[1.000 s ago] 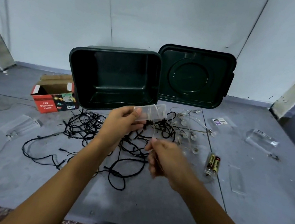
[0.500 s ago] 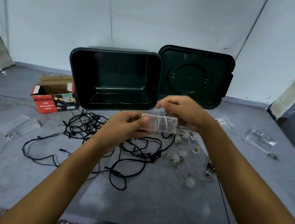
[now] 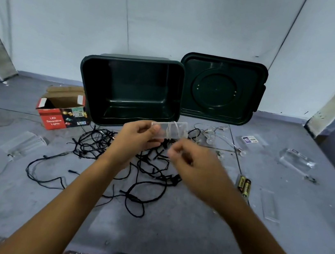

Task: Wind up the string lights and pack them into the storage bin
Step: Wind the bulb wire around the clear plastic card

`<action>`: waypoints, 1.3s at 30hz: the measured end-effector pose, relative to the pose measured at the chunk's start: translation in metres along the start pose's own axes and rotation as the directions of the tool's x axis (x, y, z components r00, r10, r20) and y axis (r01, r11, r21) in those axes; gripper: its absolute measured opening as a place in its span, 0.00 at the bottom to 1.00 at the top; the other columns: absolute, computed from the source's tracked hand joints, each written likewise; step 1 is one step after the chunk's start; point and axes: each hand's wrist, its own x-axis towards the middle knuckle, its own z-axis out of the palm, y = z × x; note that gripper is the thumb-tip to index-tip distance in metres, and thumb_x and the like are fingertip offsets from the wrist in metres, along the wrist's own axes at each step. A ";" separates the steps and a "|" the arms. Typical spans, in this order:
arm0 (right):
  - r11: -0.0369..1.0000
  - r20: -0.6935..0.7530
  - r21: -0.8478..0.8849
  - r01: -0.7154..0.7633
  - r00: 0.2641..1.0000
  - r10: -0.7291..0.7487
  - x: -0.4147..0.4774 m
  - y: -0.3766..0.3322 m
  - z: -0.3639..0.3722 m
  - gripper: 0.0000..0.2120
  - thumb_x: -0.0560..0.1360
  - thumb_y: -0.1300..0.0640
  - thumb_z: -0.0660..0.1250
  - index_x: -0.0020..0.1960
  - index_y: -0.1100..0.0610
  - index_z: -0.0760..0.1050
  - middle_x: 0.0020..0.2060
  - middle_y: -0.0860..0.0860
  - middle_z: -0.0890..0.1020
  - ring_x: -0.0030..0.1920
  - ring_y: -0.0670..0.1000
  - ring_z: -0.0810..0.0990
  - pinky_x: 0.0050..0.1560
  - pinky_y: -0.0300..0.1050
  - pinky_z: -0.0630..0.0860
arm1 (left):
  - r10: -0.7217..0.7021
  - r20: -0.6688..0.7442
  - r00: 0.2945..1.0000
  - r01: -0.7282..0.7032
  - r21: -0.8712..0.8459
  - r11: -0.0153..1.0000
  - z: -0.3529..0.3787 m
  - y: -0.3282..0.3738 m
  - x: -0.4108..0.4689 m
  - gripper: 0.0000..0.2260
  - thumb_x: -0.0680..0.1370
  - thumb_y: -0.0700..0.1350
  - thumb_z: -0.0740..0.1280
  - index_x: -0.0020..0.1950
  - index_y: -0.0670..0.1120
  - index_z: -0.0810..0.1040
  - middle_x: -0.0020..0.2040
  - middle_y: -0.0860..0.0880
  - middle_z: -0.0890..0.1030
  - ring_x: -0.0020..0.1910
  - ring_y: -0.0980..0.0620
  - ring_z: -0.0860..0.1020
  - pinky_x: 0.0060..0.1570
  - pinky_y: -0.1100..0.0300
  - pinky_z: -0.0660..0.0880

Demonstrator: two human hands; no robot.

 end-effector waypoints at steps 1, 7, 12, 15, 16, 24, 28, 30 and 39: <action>0.995 -0.033 -0.087 0.049 0.998 -0.052 0.011 -0.002 -0.011 0.08 0.78 0.53 0.59 0.40 0.47 0.69 0.29 0.46 0.73 0.25 0.41 0.67 0.26 0.31 0.67 | -0.009 0.020 1.000 0.009 0.014 1.000 0.000 -0.001 -0.001 0.09 0.79 0.42 0.61 0.53 0.41 0.78 0.48 0.44 0.82 0.48 0.50 0.81 0.47 0.62 0.79; 0.964 0.105 0.255 -0.073 0.993 0.047 0.083 0.032 -0.055 0.09 0.78 0.57 0.61 0.42 0.57 0.76 0.20 0.42 0.67 0.20 0.42 0.63 0.22 0.31 0.58 | -0.023 0.144 0.989 0.023 -0.001 1.000 0.007 0.006 -0.013 0.08 0.78 0.42 0.62 0.53 0.42 0.78 0.48 0.44 0.81 0.45 0.52 0.82 0.45 0.63 0.79; 0.513 0.415 0.739 -0.437 0.895 0.165 0.084 0.079 -0.018 0.08 0.73 0.57 0.62 0.35 0.55 0.74 0.22 0.46 0.66 0.19 0.40 0.60 0.19 0.31 0.52 | -0.014 0.159 0.987 0.020 -0.039 0.999 0.009 0.013 -0.015 0.08 0.78 0.41 0.61 0.53 0.42 0.78 0.48 0.44 0.81 0.45 0.51 0.82 0.45 0.63 0.80; 0.323 0.435 0.816 -0.480 0.877 0.205 0.060 0.078 0.006 0.09 0.78 0.58 0.57 0.40 0.56 0.69 0.22 0.46 0.66 0.18 0.40 0.60 0.16 0.29 0.56 | 0.004 0.096 0.995 -0.001 -0.033 0.999 0.008 0.012 -0.013 0.08 0.79 0.41 0.61 0.53 0.42 0.78 0.47 0.45 0.81 0.44 0.53 0.82 0.43 0.65 0.79; 0.332 0.398 0.824 -0.459 0.886 0.236 0.049 0.073 0.012 0.09 0.79 0.57 0.57 0.41 0.57 0.70 0.23 0.47 0.67 0.19 0.41 0.61 0.16 0.30 0.57 | 0.004 0.076 0.997 -0.002 -0.030 1.000 0.008 0.012 -0.013 0.08 0.79 0.41 0.61 0.53 0.43 0.78 0.47 0.45 0.81 0.44 0.54 0.82 0.43 0.65 0.79; 0.985 0.152 0.074 -0.155 0.978 0.142 -0.010 0.007 0.011 0.15 0.80 0.50 0.54 0.45 0.59 0.72 0.27 0.47 0.72 0.24 0.44 0.71 0.27 0.38 0.72 | -0.027 -0.077 0.997 0.028 0.010 1.000 -0.001 0.005 -0.004 0.07 0.79 0.42 0.61 0.51 0.43 0.79 0.45 0.46 0.83 0.47 0.51 0.82 0.49 0.61 0.79; 0.953 0.091 -0.285 0.098 0.993 -0.075 0.026 -0.013 -0.027 0.14 0.80 0.52 0.54 0.46 0.59 0.74 0.30 0.46 0.72 0.28 0.42 0.67 0.28 0.31 0.65 | -0.060 -0.005 0.998 0.060 0.067 0.996 0.004 0.004 -0.009 0.09 0.79 0.43 0.62 0.54 0.40 0.78 0.47 0.44 0.82 0.45 0.53 0.82 0.46 0.62 0.79; 0.949 0.087 -0.293 0.114 0.992 -0.093 0.054 -0.010 -0.045 0.15 0.80 0.53 0.56 0.42 0.59 0.75 0.29 0.45 0.72 0.25 0.41 0.68 0.26 0.29 0.65 | -0.078 0.029 0.997 0.076 0.055 0.996 0.008 0.005 -0.012 0.07 0.78 0.42 0.62 0.51 0.42 0.78 0.45 0.46 0.81 0.40 0.56 0.82 0.42 0.66 0.79; 0.568 0.386 0.713 -0.411 0.906 0.172 0.086 0.081 -0.006 0.12 0.79 0.57 0.57 0.37 0.56 0.71 0.22 0.46 0.66 0.19 0.41 0.59 0.17 0.32 0.54 | -0.041 0.073 0.996 0.042 -0.014 0.999 0.008 0.010 -0.017 0.08 0.78 0.41 0.61 0.53 0.42 0.78 0.47 0.44 0.81 0.42 0.54 0.82 0.43 0.65 0.79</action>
